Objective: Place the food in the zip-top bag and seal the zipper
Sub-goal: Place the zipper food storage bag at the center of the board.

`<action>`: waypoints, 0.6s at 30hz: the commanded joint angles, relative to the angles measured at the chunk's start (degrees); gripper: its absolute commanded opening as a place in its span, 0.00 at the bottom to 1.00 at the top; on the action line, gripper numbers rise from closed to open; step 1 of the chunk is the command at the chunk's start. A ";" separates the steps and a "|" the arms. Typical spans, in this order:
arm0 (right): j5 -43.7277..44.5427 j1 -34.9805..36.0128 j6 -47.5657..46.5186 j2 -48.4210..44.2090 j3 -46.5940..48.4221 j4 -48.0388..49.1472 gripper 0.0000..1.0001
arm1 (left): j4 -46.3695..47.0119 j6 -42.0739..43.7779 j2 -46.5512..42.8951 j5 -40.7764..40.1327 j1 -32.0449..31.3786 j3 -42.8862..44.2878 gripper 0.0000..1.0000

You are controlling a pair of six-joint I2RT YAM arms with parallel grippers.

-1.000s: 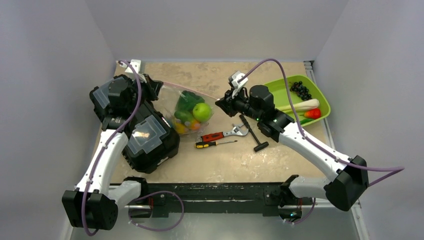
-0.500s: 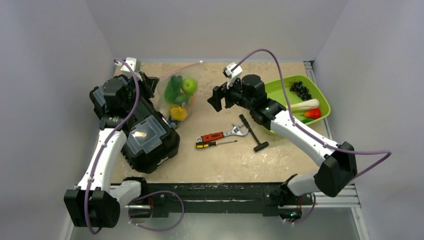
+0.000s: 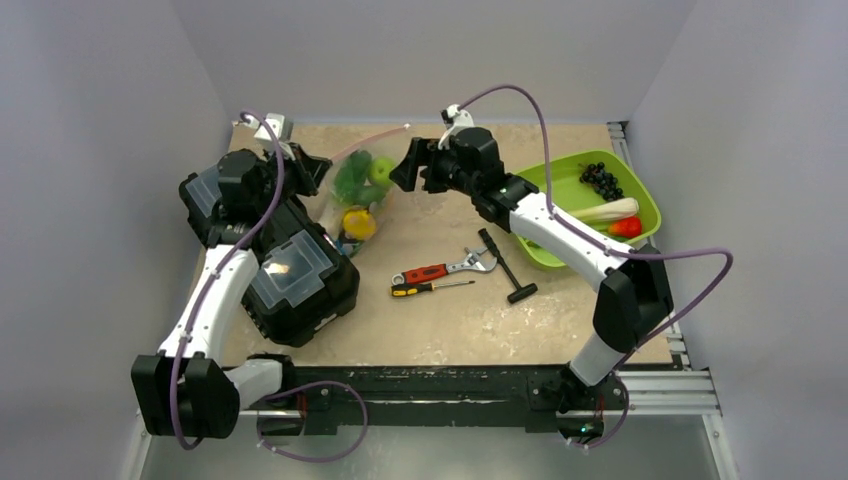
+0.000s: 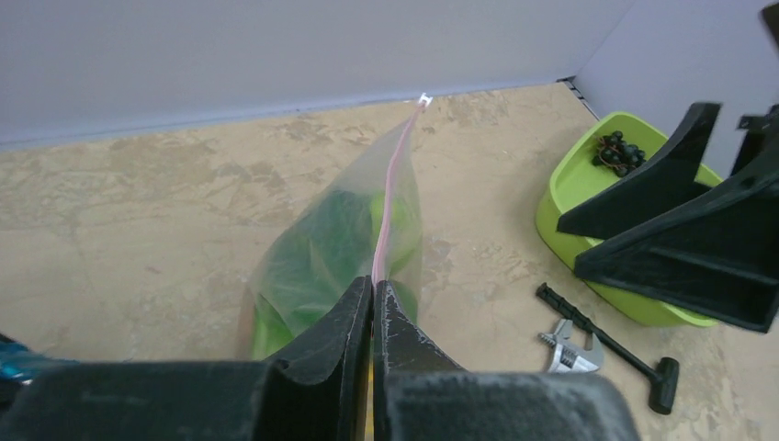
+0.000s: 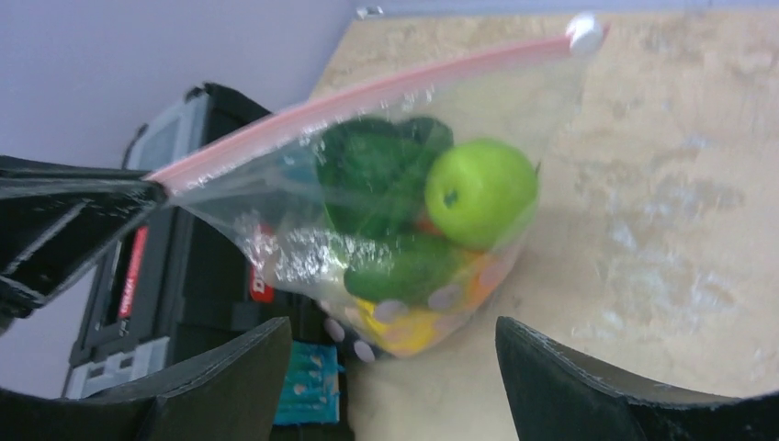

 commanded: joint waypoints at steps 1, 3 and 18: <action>-0.45 -1.31 8.13 -2.02 -4.53 1.96 0.82 | 1.36 -3.00 2.42 2.57 -3.57 2.98 0.00; -3.21 -2.55 11.87 -1.93 -7.63 2.25 0.82 | 1.47 -3.89 3.59 2.52 -5.29 3.13 0.00; -1.13 -7.79 15.76 1.47 -18.31 3.01 0.74 | 6.09 -14.52 16.03 6.90 -17.46 4.07 0.00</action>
